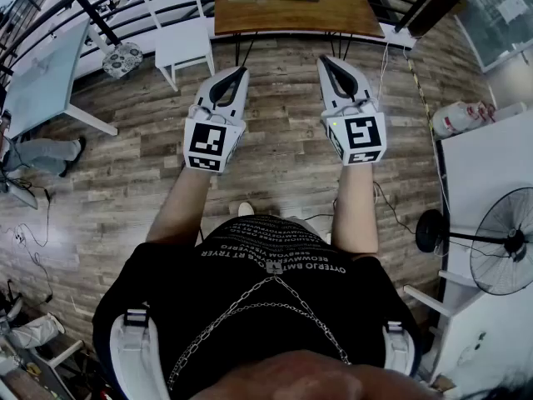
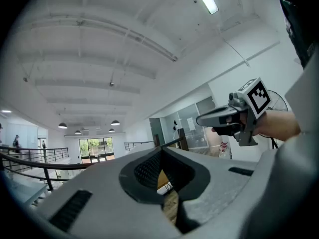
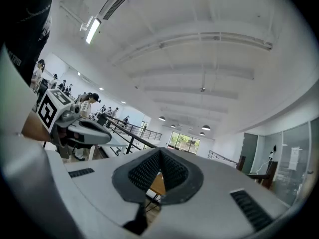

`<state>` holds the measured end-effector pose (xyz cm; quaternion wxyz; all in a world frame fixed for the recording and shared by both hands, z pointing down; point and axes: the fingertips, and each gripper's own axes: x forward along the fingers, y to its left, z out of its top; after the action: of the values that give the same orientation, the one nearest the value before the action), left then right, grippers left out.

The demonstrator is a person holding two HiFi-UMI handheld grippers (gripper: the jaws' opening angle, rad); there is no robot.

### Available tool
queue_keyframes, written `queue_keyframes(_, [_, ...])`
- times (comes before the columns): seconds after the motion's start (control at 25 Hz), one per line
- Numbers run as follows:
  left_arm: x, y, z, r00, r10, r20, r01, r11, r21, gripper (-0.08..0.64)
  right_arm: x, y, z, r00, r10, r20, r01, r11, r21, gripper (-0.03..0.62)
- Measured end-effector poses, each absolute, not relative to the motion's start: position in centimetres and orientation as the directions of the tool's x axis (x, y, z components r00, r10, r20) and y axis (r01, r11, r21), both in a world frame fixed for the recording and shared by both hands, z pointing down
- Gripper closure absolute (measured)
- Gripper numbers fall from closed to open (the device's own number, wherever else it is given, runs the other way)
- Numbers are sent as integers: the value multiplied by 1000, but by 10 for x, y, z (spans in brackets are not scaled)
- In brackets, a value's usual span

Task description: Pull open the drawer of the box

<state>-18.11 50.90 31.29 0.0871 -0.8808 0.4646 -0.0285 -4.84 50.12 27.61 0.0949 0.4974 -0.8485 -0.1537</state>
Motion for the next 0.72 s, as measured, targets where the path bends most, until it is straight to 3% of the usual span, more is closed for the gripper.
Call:
queue_keyframes(0.28, [-223, 533, 341, 535, -845, -6, -839, -531, -120, 555, -41, 543, 361, -456, -882, 124, -867, 471, 163, 595])
queue_keyframes(0.44, [-245, 540, 376, 514, -857, 52, -852, -516, -86, 555, -16, 555, 397, -370, -914, 165, -924, 381, 41, 595])
queue_keyframes(0.72, [-257, 527, 368, 549, -835, 32, -832, -550, -77, 555, -23, 548, 376, -341, -932, 126, -932, 352, 81, 595])
